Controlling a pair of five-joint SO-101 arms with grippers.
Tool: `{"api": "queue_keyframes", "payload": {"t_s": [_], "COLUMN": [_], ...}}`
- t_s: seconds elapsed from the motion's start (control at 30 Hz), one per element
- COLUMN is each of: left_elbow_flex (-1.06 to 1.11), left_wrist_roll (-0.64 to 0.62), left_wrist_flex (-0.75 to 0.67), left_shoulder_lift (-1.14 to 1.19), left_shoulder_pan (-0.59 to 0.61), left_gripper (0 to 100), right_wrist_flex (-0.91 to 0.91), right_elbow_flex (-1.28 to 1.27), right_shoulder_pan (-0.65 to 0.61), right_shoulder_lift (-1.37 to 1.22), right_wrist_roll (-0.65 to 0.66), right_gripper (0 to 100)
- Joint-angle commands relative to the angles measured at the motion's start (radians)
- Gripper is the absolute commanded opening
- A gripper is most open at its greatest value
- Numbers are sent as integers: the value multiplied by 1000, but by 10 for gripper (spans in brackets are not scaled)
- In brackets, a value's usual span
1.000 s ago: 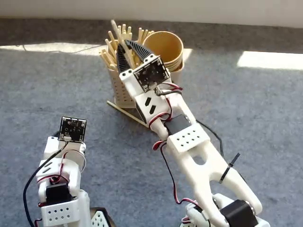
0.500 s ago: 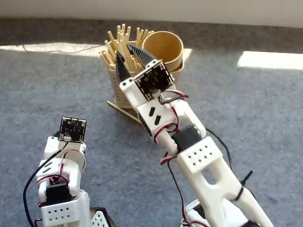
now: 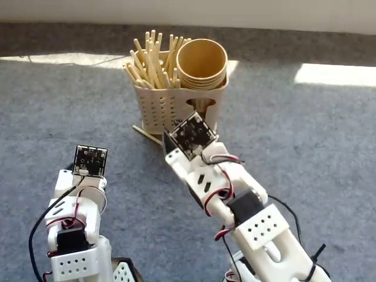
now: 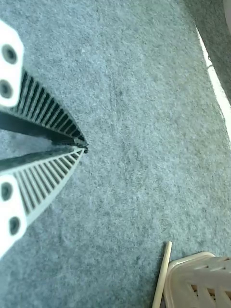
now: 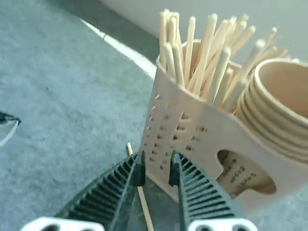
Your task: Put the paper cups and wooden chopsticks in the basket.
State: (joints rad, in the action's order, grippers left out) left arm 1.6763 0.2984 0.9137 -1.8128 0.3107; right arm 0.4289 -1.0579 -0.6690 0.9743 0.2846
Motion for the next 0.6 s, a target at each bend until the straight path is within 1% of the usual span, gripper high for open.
{"api": "queue_keyframes", "payload": {"t_s": [0.0, 0.1, 0.2, 0.37, 0.57], "left_elbow_flex": [19, 19, 19, 19, 19], "left_wrist_roll": [5, 5, 5, 5, 5], "left_wrist_flex": [5, 5, 5, 5, 5], "left_shoulder_lift": [-7, -7, -7, -7, -7], "left_shoulder_pan": [8, 8, 7, 5, 5], "left_gripper": [5, 5, 5, 5, 5], "right_wrist_flex": [-2, -2, -2, -8, -8], "right_elbow_flex": [-58, -74, -71, 21, 85], "right_shoulder_pan": [16, 35, 76, 130, 134], "right_shoulder_lift": [19, -58, -199, -456, -673], "right_wrist_roll": [17, 17, 12, 12, 17], "right_gripper": [98, 98, 98, 98, 98]}}
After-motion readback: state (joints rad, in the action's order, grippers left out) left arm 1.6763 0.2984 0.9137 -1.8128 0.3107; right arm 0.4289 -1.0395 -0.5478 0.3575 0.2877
